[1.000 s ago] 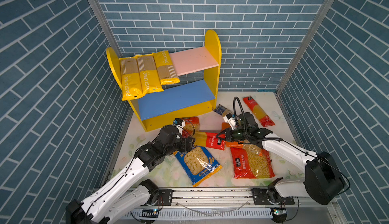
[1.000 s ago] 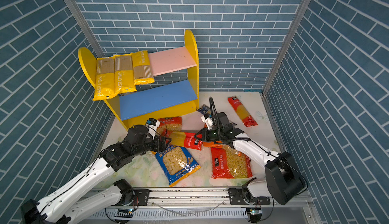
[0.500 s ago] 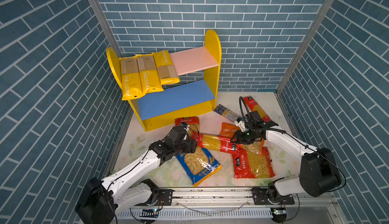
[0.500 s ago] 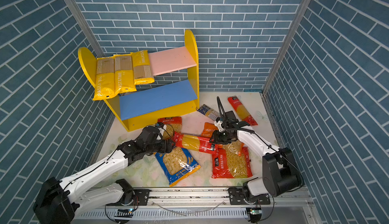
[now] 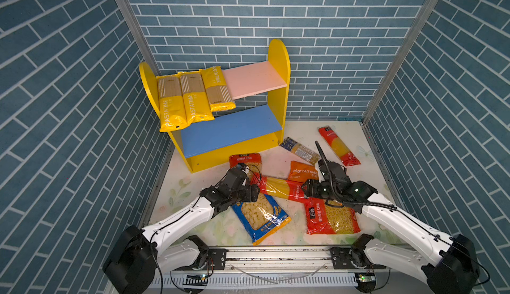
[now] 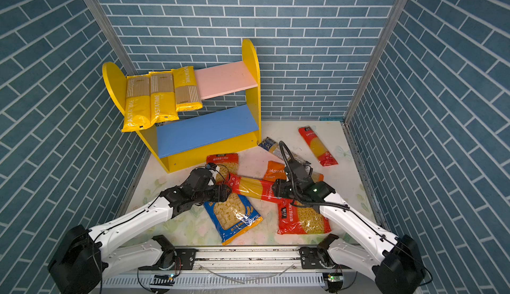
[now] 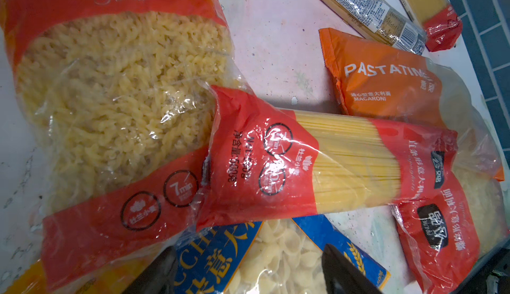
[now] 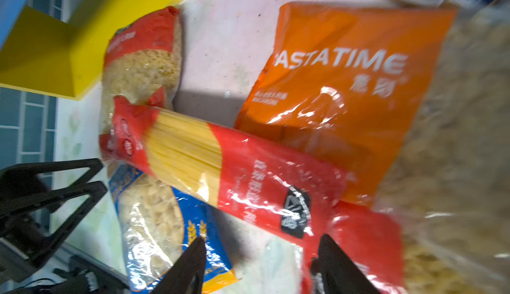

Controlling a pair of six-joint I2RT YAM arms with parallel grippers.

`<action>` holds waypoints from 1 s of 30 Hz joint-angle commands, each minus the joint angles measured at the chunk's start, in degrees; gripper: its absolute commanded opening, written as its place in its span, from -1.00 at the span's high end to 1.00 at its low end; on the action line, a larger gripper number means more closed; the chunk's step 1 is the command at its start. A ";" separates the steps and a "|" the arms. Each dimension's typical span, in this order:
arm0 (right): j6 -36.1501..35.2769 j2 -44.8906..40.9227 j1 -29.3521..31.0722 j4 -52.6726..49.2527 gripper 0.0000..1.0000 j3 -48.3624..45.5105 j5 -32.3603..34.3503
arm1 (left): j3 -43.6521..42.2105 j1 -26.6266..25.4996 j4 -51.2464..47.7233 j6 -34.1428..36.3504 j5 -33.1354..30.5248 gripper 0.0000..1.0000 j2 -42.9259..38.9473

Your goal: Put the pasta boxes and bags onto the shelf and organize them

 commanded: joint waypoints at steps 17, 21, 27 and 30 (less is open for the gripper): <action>47.32 20.00 17.80 67.70 -0.42 -21.46 22.05 | -0.35 -0.26 3.86 -2.96 1.95 -0.60 -1.38; 51.06 18.43 22.49 60.32 -0.44 -20.17 25.15 | -0.65 -0.26 4.39 -3.06 2.26 -0.60 -0.98; 56.49 20.95 26.19 64.12 -0.45 -22.42 32.47 | -1.40 -0.26 6.54 -3.94 2.99 -0.59 0.29; 57.27 25.85 26.17 73.44 -0.45 -23.25 36.27 | -1.54 -0.27 6.69 -4.20 3.21 -0.59 0.30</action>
